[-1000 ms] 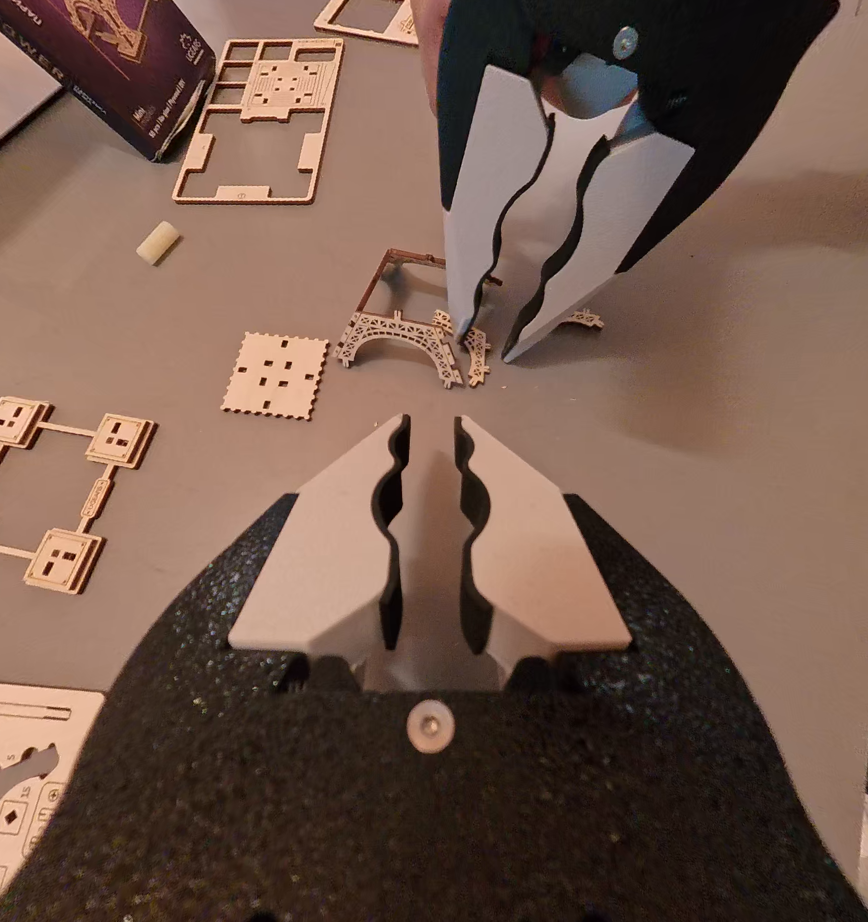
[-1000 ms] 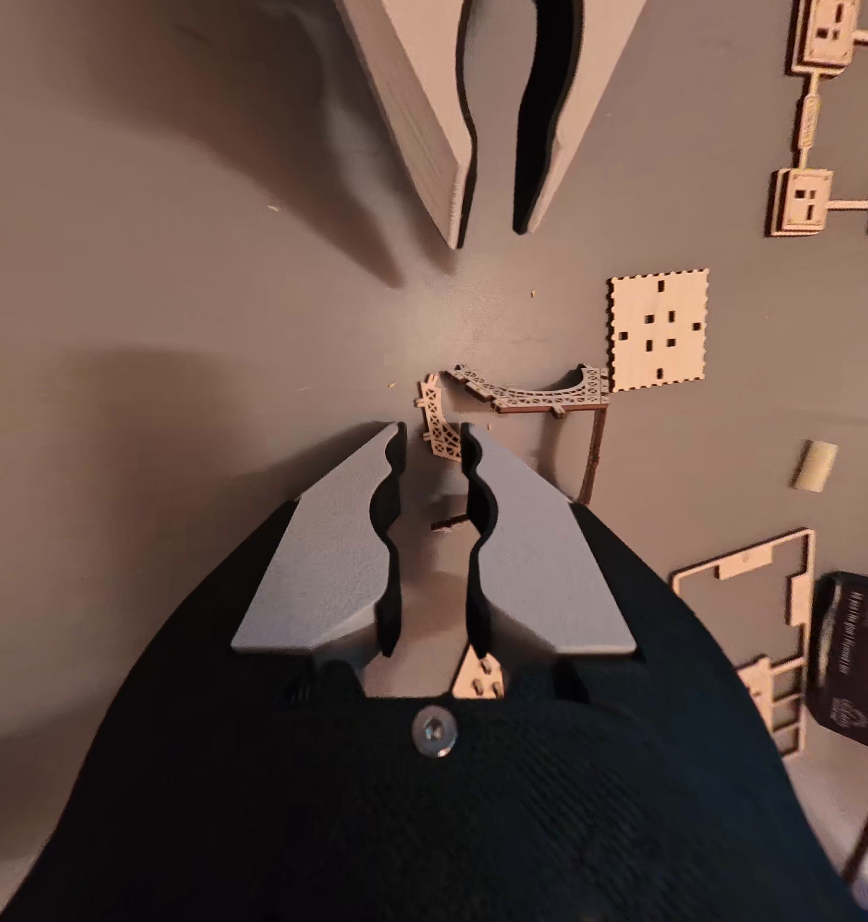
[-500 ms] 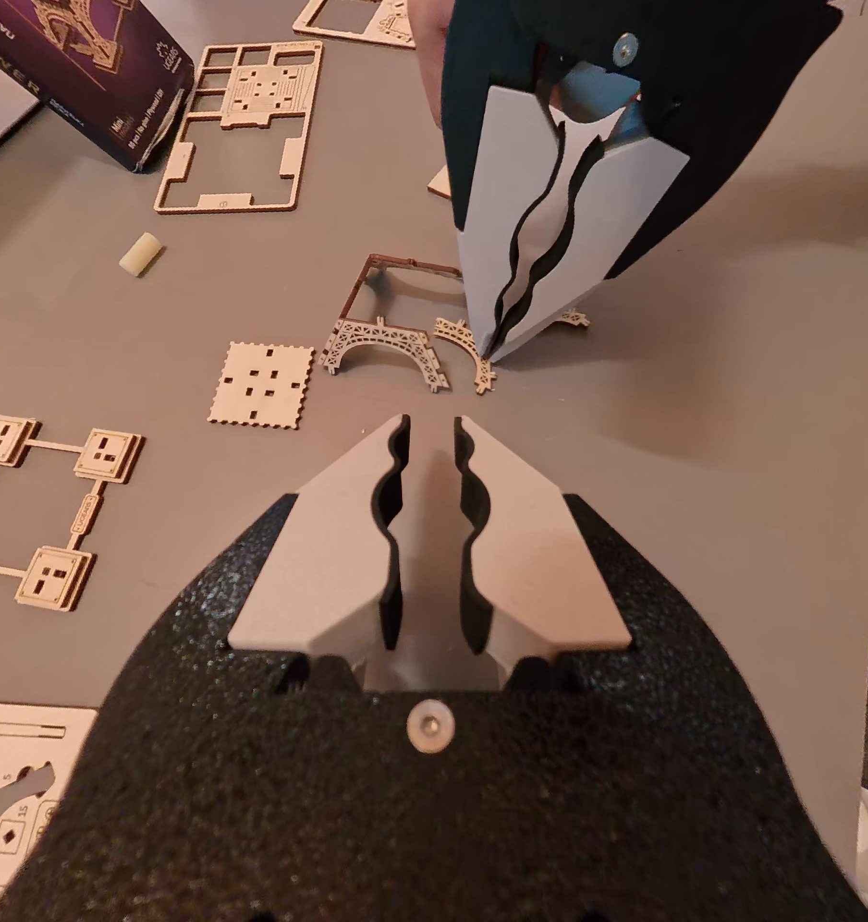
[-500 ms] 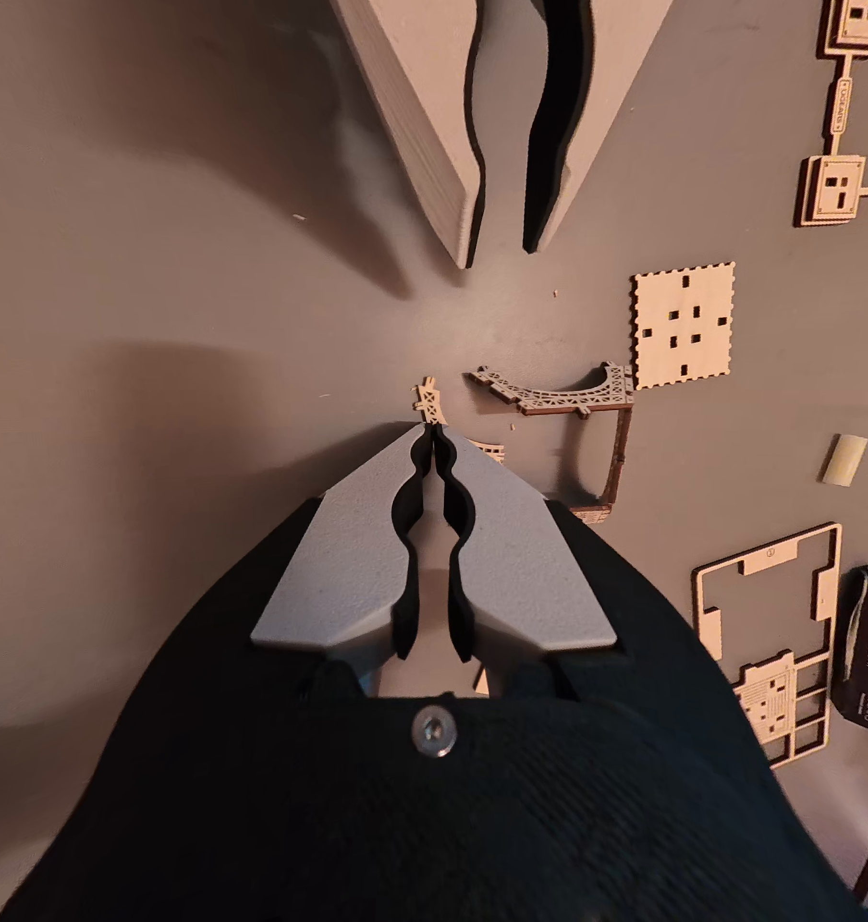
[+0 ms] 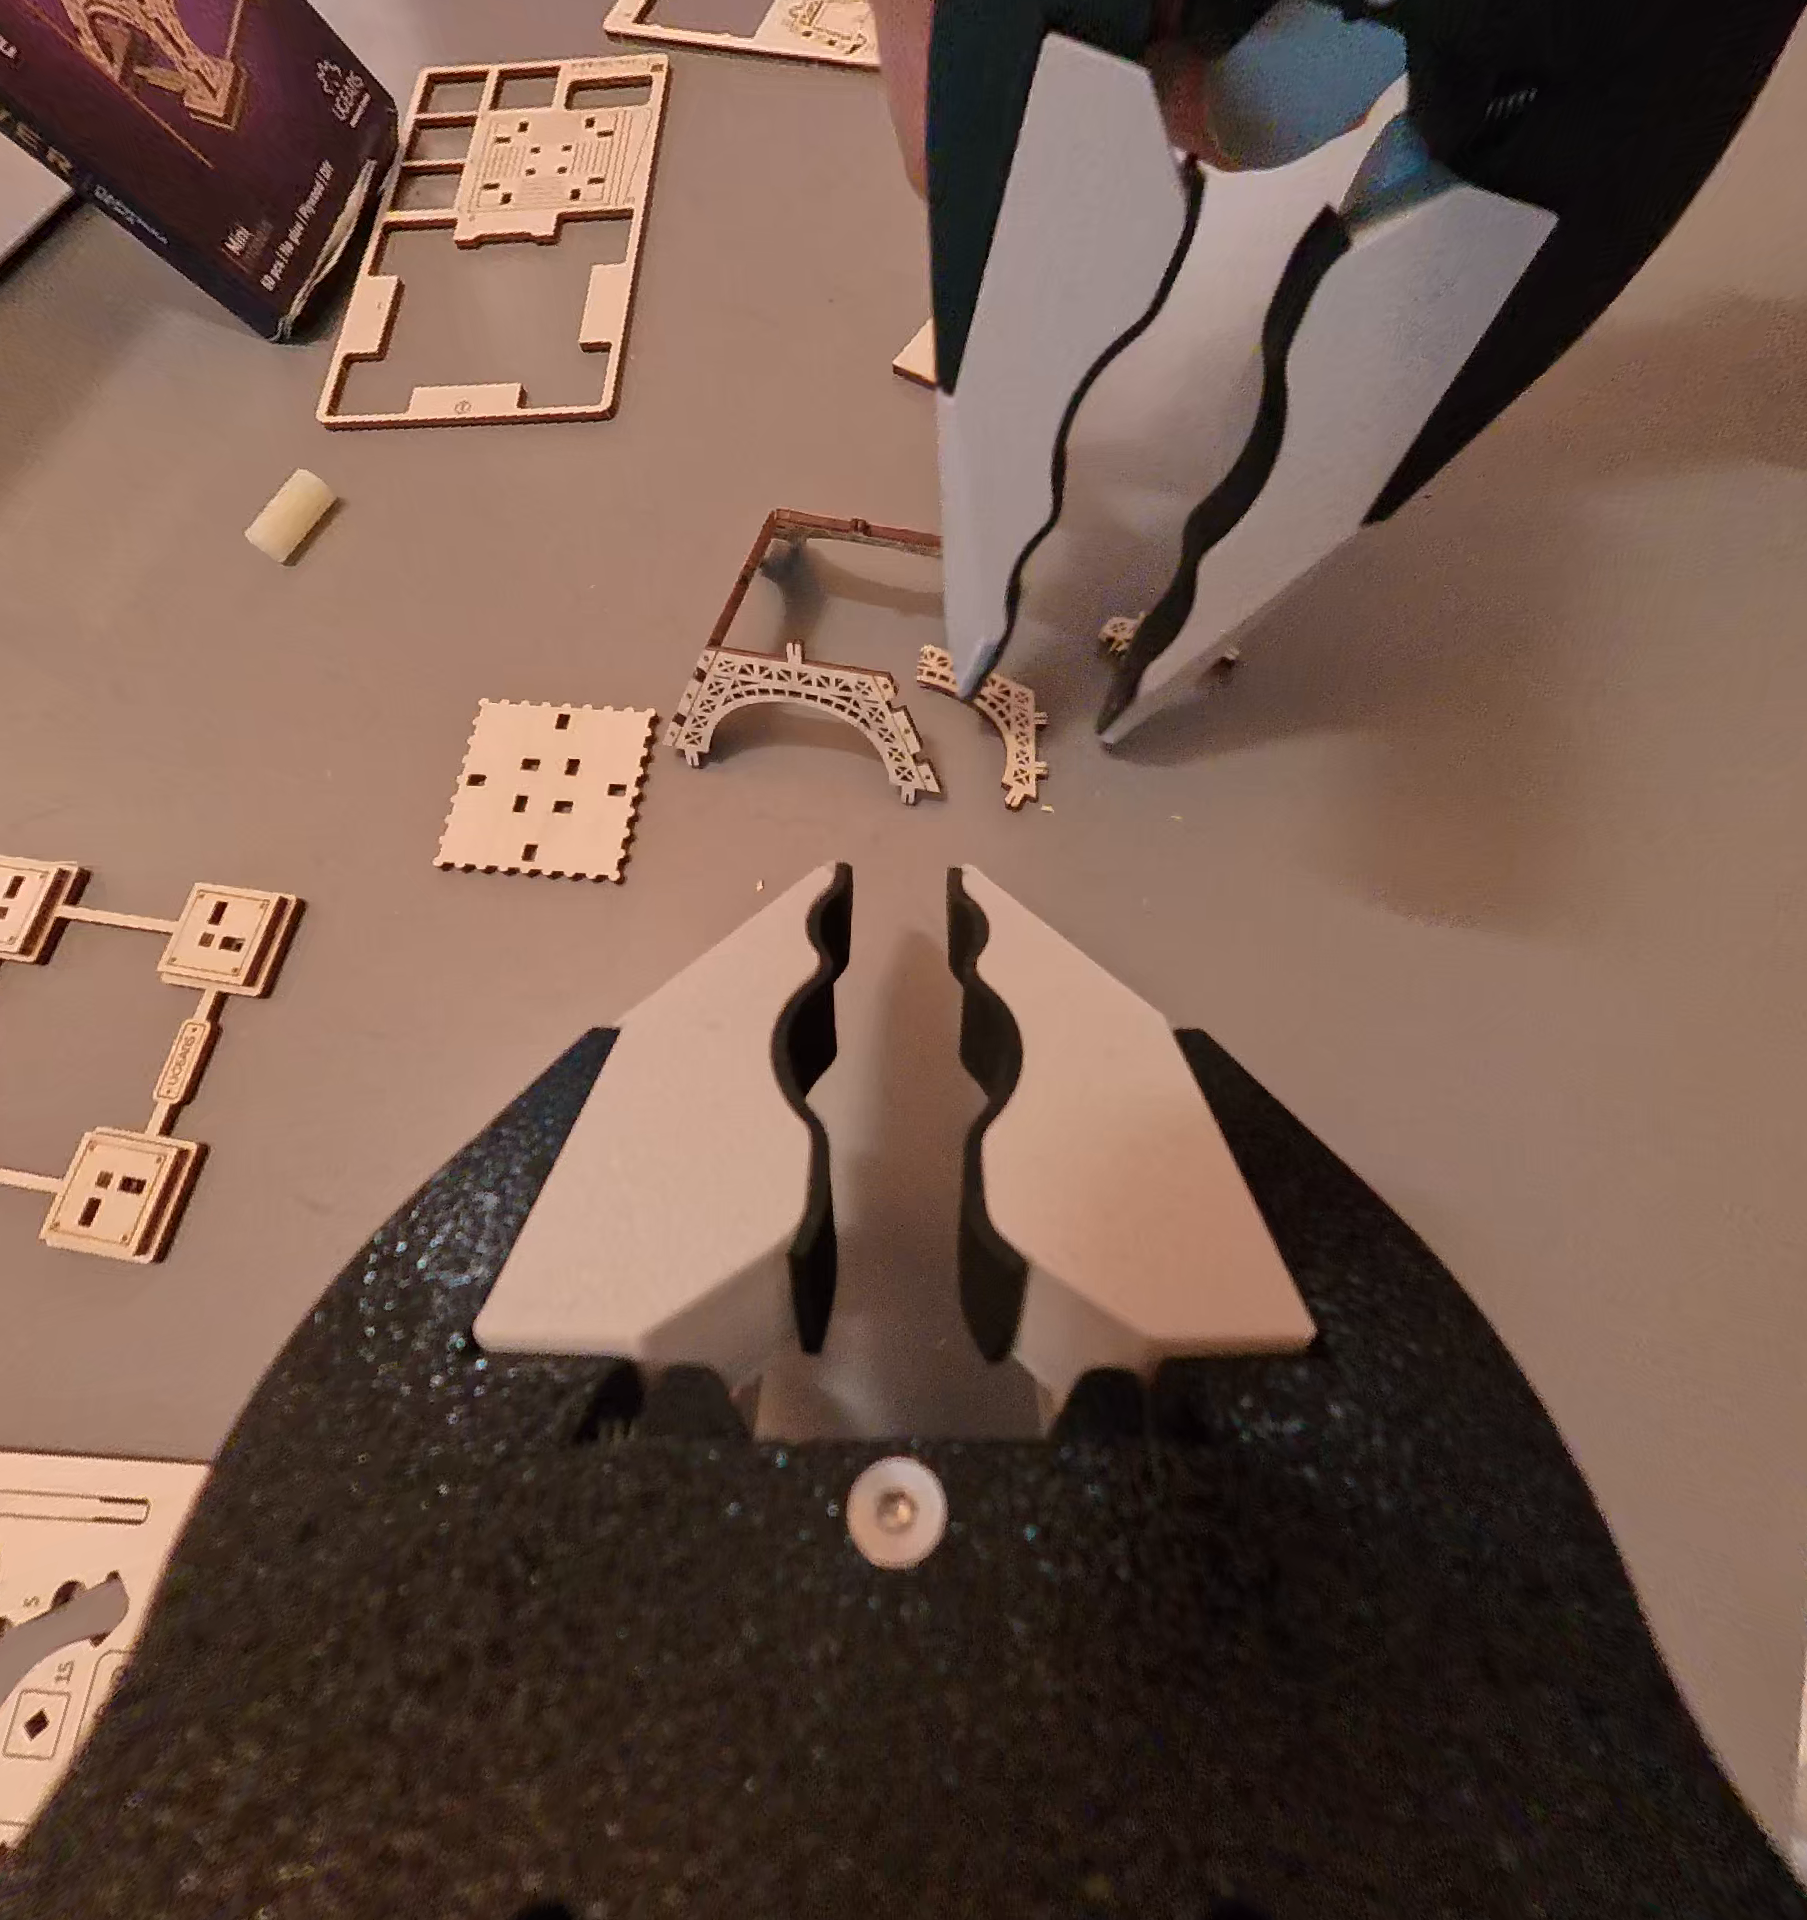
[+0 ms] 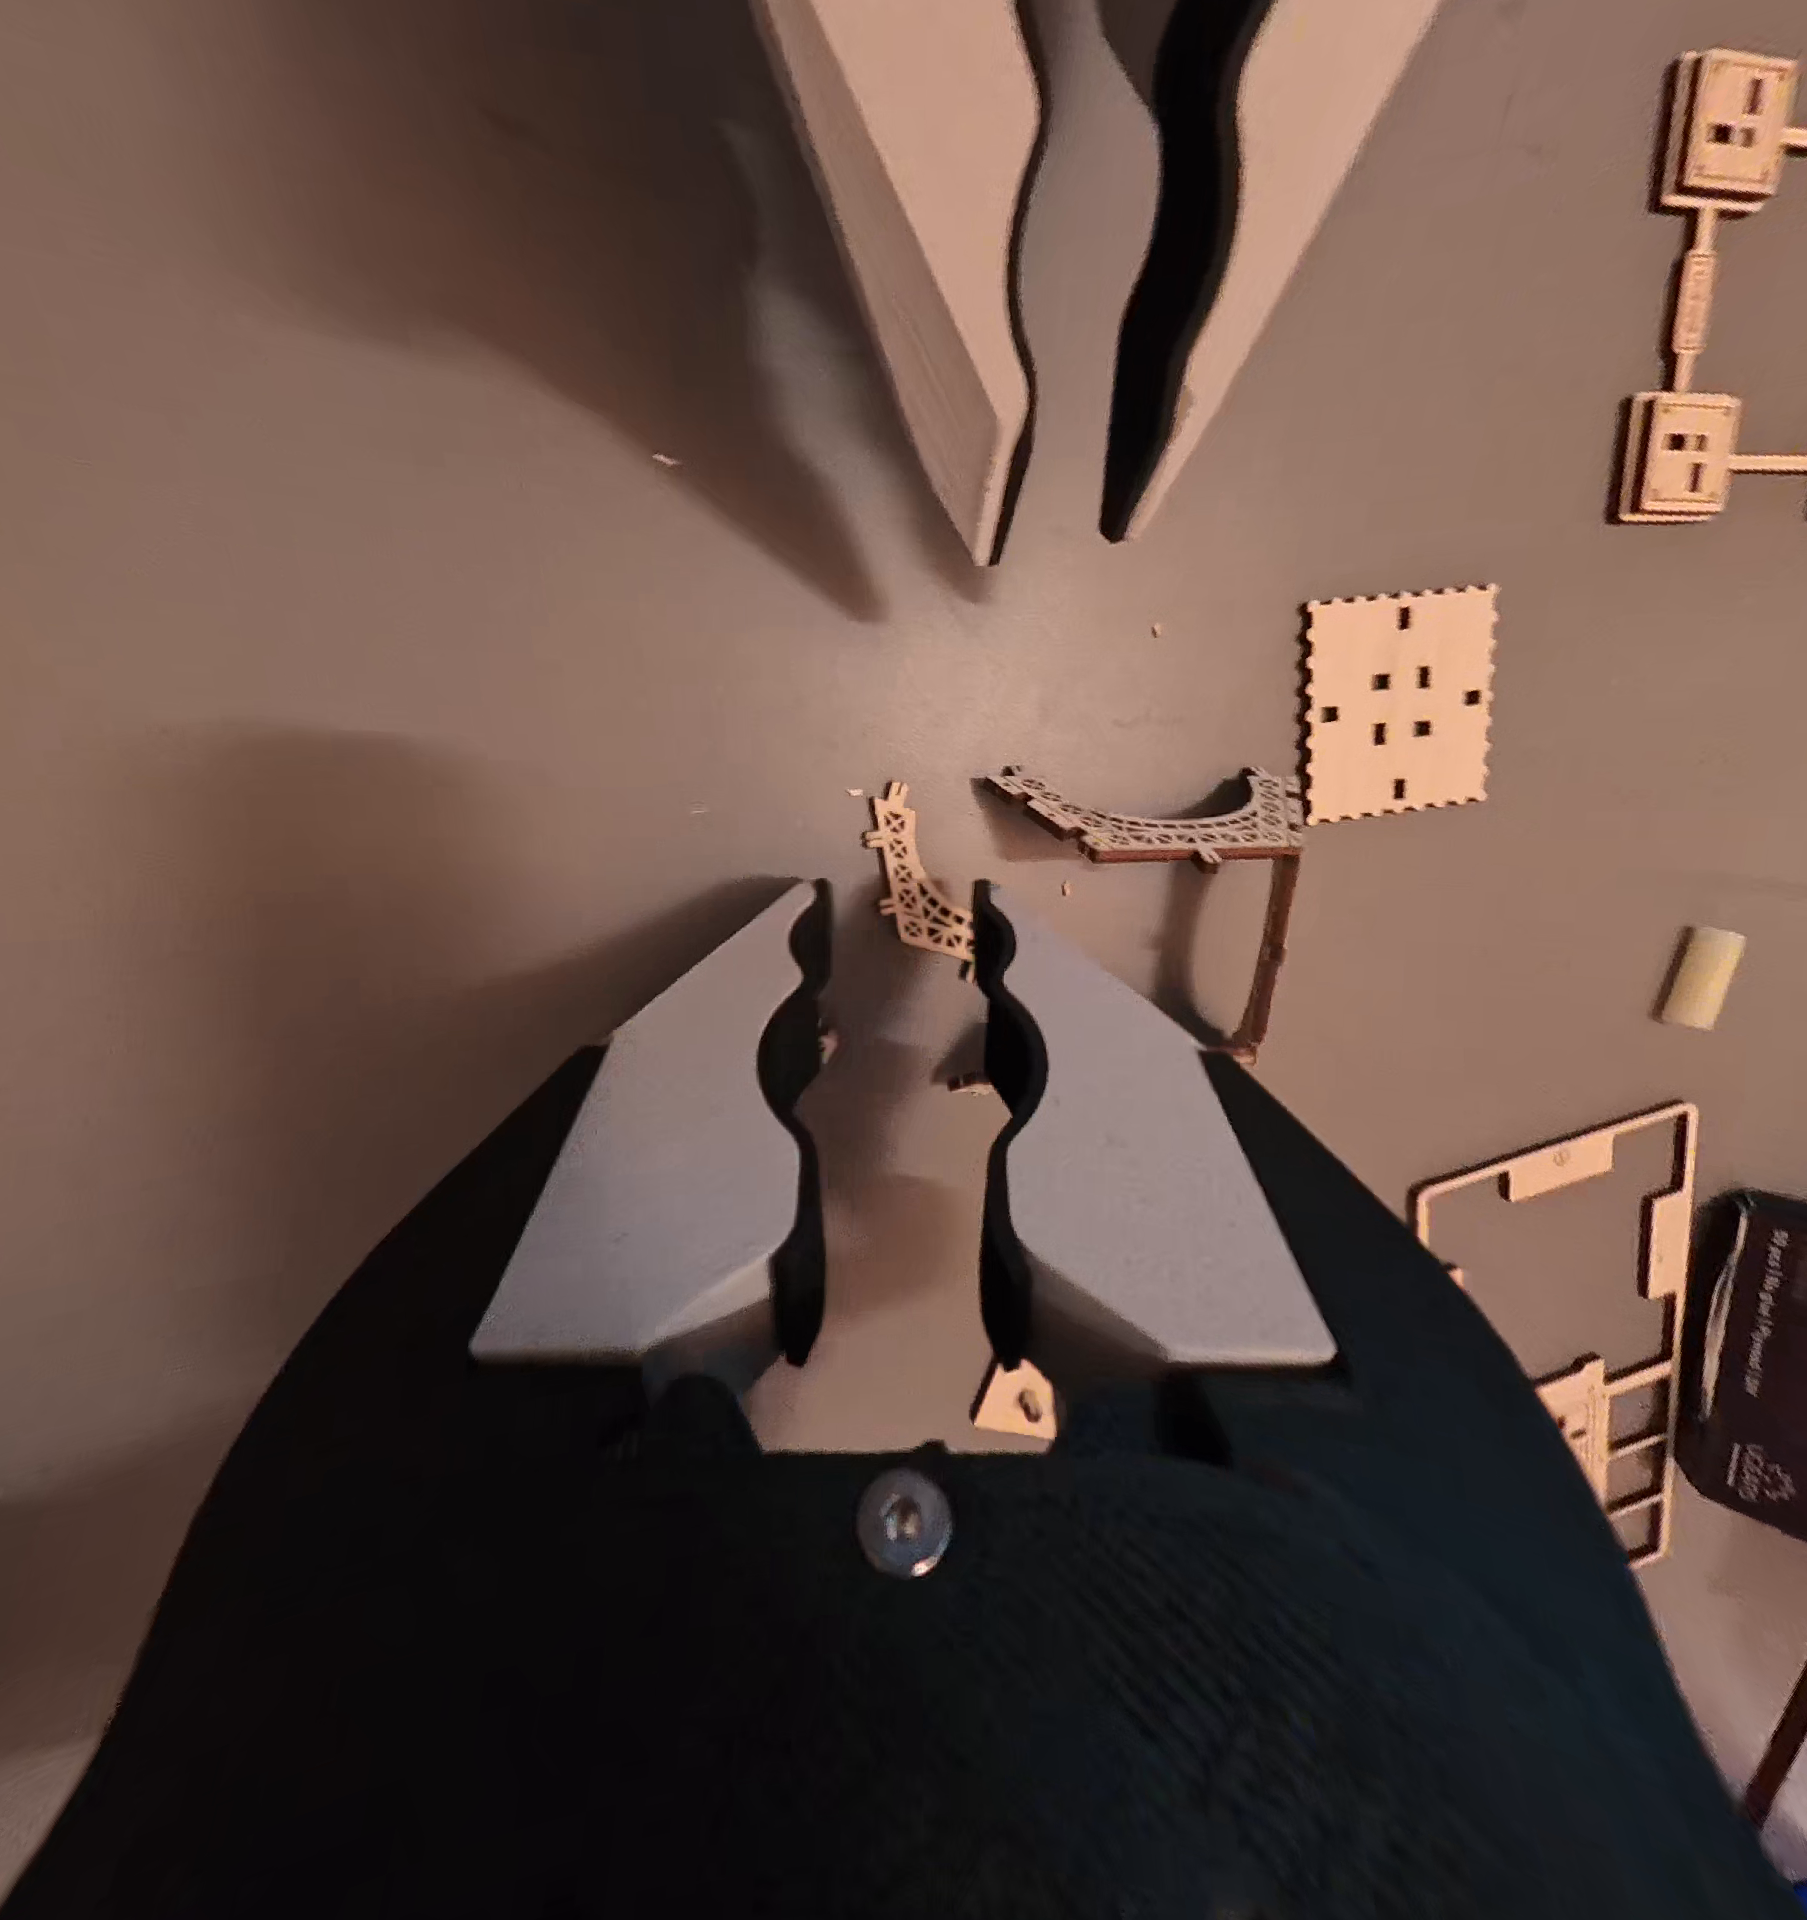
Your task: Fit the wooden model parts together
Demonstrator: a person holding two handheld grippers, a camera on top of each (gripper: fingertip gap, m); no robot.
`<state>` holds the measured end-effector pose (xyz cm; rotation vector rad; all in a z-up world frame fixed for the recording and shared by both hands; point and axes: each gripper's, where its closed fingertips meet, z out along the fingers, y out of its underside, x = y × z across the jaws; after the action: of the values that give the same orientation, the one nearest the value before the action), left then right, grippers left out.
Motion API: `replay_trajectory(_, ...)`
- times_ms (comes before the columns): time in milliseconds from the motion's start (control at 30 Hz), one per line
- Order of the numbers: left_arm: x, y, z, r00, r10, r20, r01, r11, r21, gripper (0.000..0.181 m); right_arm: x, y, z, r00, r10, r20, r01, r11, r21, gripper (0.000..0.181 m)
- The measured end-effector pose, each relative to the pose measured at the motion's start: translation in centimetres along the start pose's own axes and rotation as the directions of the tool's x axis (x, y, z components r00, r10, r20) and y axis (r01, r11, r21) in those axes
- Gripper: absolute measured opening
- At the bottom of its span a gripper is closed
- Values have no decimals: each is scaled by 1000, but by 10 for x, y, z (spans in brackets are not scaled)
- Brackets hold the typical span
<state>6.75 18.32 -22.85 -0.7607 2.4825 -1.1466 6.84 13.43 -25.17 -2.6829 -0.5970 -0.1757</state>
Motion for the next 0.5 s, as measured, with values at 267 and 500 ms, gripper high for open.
replay_trajectory(267,-2,1,-3,1000,1,4,-1,1000,3,15,-5,4,7,989,33,143,-33,999,-6,22)
replay_trajectory(500,-1,4,-1,1000,1,-7,-1,1000,-11,16,-4,4,8,979,25,202,-16,999,-43,24)
